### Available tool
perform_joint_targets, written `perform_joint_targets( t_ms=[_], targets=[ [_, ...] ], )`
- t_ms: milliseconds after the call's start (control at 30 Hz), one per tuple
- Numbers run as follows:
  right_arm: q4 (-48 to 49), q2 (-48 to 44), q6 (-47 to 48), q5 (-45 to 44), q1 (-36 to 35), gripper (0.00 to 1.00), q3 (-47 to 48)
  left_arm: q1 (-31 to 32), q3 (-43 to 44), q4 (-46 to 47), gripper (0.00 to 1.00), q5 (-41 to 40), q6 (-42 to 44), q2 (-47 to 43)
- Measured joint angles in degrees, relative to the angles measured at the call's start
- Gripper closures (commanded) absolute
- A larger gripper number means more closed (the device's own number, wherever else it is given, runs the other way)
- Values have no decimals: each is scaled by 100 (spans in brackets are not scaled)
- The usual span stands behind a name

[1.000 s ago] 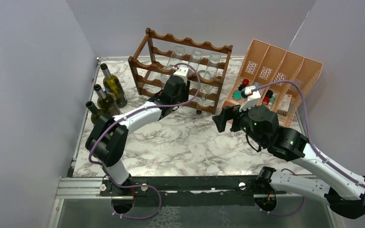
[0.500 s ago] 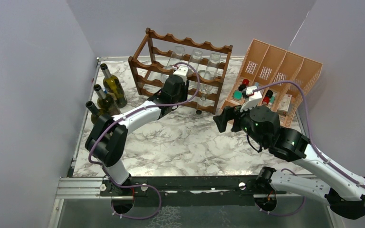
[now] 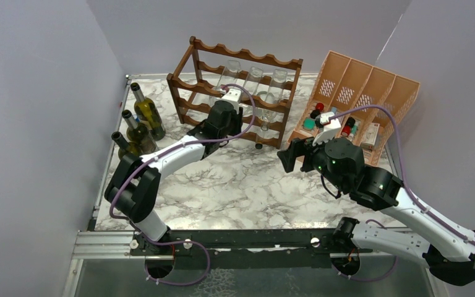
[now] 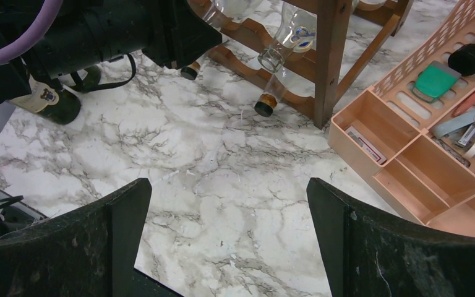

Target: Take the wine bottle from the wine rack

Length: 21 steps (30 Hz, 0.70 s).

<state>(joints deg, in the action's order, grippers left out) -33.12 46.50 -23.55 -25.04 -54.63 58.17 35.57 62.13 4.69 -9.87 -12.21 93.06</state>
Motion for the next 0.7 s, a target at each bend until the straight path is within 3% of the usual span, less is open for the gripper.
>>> perform_joint_targets(
  t_ms=[700],
  targets=[
    [59, 225, 7, 0, 0, 1, -20, 17, -1058, 280, 100, 190, -286, -1014]
  ],
)
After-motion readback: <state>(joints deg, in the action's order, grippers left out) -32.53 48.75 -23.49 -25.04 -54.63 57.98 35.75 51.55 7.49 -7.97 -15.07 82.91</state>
